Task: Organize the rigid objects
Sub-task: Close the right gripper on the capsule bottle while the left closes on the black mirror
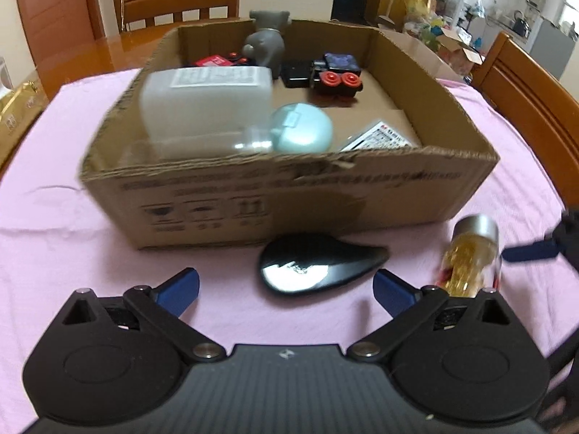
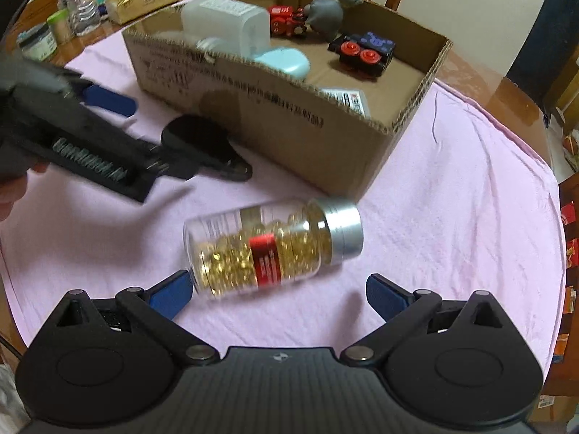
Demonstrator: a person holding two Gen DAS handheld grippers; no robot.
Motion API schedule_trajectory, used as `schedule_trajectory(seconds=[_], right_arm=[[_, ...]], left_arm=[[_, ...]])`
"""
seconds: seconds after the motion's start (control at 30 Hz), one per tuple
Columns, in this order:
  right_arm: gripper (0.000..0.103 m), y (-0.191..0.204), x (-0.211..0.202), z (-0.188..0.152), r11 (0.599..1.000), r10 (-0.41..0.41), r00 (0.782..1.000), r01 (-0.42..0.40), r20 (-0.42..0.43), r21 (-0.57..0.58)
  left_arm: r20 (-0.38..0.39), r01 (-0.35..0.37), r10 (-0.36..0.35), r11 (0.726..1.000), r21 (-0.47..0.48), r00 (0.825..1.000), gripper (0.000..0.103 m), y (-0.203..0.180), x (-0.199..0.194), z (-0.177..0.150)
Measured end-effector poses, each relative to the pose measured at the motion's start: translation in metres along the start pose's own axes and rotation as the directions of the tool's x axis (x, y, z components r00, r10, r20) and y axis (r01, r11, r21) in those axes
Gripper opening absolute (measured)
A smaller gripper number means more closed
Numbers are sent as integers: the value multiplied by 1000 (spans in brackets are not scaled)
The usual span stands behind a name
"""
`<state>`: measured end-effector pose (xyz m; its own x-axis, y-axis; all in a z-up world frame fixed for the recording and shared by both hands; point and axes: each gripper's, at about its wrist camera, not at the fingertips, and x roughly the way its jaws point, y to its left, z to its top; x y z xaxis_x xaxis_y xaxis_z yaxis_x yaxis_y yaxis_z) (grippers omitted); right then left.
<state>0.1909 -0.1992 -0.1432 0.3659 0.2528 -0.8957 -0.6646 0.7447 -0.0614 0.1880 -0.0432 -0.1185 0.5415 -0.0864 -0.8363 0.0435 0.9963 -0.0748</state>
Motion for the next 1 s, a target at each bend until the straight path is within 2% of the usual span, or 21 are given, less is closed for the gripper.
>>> schedule_trajectory(seconds=[0.07,0.17,0.4,0.77,0.9,1.0], right_arm=[[103,1,2,-4,1000,3,1000,-3,-2,-6],[103,1,4,-7,1000,9,1000,-9,-2,-7],[103,-3,5,-9,999,33,999,-33,13,9],[103,-7,6,-8,999,47,999,-47,13,-6],[103,-7,6,-6,999,47,999,-47,9,-12],[103,-7,1,-3,998,47,998,-46,34,-33]], left_arm=[[-1,7,-7,1000,-25,1000,102,-6,6,2],[7,-21,21,999,-49,1000,102,-15,14,4],[17,-107,107,994,-30,994,102,-25,27,6],[-13,-161,160,983,-94,987,102,24,8,-14],[-39,-171,168,978,-121,985,102,27,6,-16],[-49,-133,127,981,-144,991,102,19,7,-12]])
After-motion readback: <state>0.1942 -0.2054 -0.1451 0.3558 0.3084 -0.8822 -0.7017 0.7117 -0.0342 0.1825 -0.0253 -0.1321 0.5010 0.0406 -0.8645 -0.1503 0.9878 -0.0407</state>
